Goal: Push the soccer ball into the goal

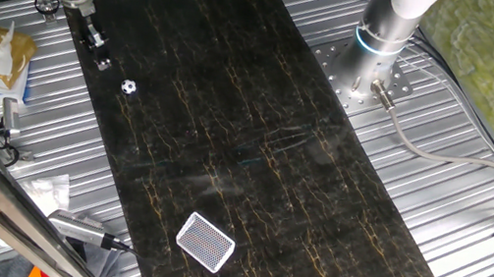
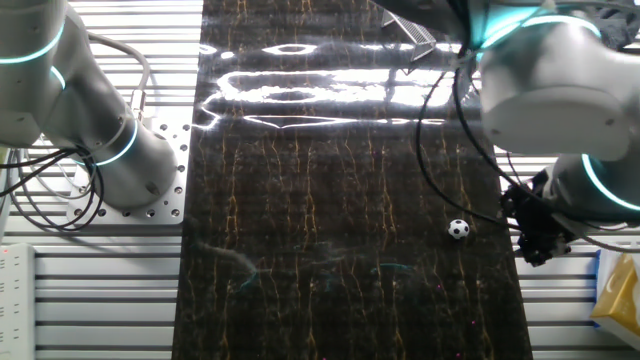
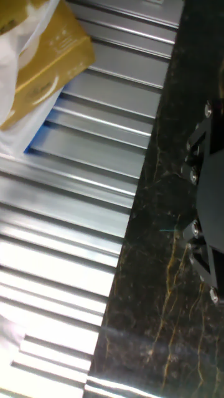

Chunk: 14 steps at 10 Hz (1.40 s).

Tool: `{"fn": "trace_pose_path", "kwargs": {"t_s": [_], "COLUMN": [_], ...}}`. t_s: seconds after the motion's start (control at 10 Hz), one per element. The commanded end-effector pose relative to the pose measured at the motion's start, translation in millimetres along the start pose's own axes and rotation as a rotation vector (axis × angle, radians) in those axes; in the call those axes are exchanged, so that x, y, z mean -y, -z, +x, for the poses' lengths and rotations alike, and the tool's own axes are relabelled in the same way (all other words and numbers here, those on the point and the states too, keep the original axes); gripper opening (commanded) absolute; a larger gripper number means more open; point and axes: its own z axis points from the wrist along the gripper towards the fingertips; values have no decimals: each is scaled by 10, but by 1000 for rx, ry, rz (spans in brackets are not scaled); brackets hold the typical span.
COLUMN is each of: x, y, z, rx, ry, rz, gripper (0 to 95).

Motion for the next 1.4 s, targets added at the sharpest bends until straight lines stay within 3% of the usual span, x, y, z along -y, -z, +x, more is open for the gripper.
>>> {"fn": "trace_pose_path", "kwargs": {"t_s": [0.1, 0.8, 0.9, 1.4], "x": [-1, -31, -42, -202], "y": [-41, -143, -158, -306], "z": [71, 269, 275, 320], "rx": [-5, 12, 14, 27], "ry": [-32, -48, -51, -97], "rz": [0, -4, -8, -23], "gripper": [380, 380, 570, 570]}}
